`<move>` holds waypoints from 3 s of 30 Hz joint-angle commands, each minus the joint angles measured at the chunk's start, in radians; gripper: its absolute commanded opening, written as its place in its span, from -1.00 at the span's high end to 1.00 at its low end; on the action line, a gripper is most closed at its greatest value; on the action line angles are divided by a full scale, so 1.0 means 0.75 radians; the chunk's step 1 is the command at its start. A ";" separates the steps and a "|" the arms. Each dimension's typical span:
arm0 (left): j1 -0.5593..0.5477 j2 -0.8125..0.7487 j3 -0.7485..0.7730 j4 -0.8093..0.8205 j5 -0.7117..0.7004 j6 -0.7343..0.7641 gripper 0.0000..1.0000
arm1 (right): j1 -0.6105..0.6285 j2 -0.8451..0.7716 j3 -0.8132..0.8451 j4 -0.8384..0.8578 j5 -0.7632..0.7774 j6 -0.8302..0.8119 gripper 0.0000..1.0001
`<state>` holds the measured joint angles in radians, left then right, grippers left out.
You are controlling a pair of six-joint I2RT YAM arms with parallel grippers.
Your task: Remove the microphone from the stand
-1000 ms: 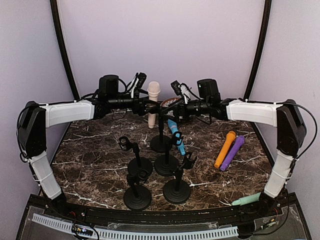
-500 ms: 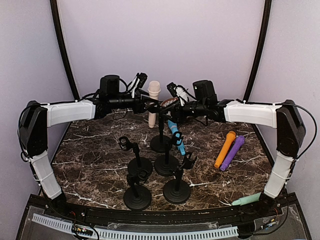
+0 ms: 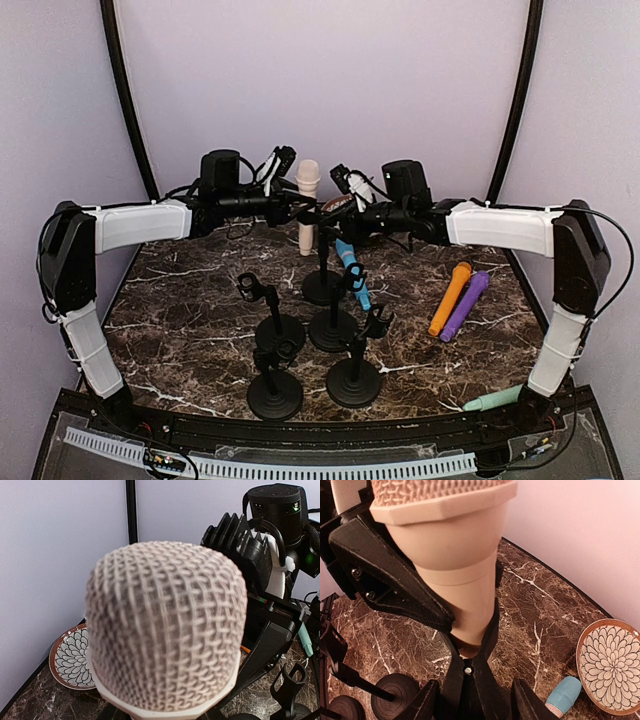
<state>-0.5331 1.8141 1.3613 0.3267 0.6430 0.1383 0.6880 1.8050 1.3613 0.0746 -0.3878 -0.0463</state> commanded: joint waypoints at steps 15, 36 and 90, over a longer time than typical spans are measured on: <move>0.000 -0.181 -0.043 0.015 -0.308 0.044 0.53 | 0.016 -0.030 -0.020 0.027 0.079 -0.010 0.96; -0.114 -0.383 0.070 -0.087 -0.122 -0.530 0.52 | -0.009 -0.419 -0.128 0.165 -0.290 0.225 -0.96; 0.590 -0.886 -1.078 -0.012 -0.674 -0.604 -0.93 | -0.266 -0.187 -0.481 -0.276 0.431 0.777 -0.55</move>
<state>-0.1307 1.1679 0.5766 0.2573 0.1253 -0.3218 0.5011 1.6783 0.9565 -0.1425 -0.0986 0.5499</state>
